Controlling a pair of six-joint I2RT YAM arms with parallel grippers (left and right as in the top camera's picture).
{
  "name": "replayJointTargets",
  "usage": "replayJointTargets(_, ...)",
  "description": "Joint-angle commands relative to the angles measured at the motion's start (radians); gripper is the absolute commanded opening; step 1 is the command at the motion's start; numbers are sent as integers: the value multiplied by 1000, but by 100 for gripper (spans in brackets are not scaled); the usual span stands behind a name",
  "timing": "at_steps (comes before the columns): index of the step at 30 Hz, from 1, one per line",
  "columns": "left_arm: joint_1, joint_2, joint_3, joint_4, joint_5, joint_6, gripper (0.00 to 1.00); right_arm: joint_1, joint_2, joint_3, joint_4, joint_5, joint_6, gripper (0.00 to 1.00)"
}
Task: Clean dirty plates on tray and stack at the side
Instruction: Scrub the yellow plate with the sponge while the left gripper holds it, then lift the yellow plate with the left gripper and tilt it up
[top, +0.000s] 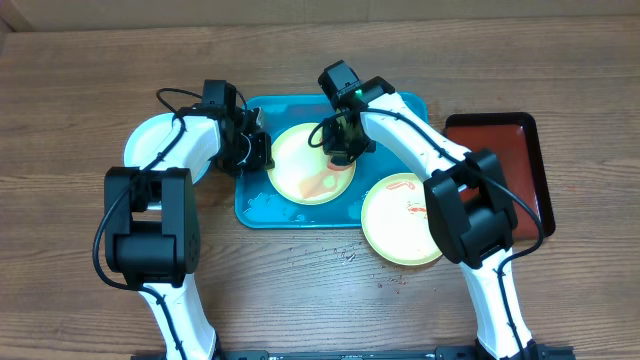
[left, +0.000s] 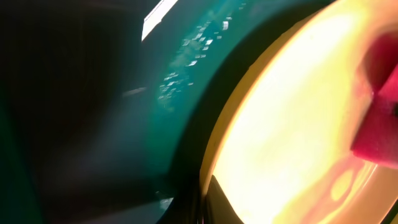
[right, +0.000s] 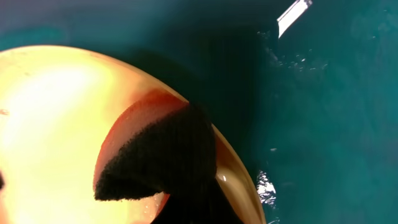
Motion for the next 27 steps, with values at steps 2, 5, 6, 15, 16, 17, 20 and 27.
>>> replayJointTargets(2,18,14,-19,-8,-110,-27,4,43,6,33,0,33,-8,4)
replayJointTargets(5,18,14,-11,-5,-105,-40,4,76,6,32,-10,-11,-8,4)
replayJointTargets(6,18,14,-8,-6,-103,-46,4,89,6,32,-15,-28,-8,4)
replayJointTargets(15,23,14,18,-2,-74,-66,4,166,6,32,-9,-190,-35,4)
replayJointTargets(16,25,14,25,-5,-72,-66,4,166,6,32,-8,-208,-35,4)
replayJointTargets(17,27,14,39,-14,-71,-66,4,165,5,33,-2,-237,-35,4)
replayJointTargets(20,32,14,97,-53,-71,-48,4,146,5,56,-10,-267,-34,4)
replayJointTargets(27,31,14,288,-206,-113,52,4,44,-3,270,-141,-269,-61,4)
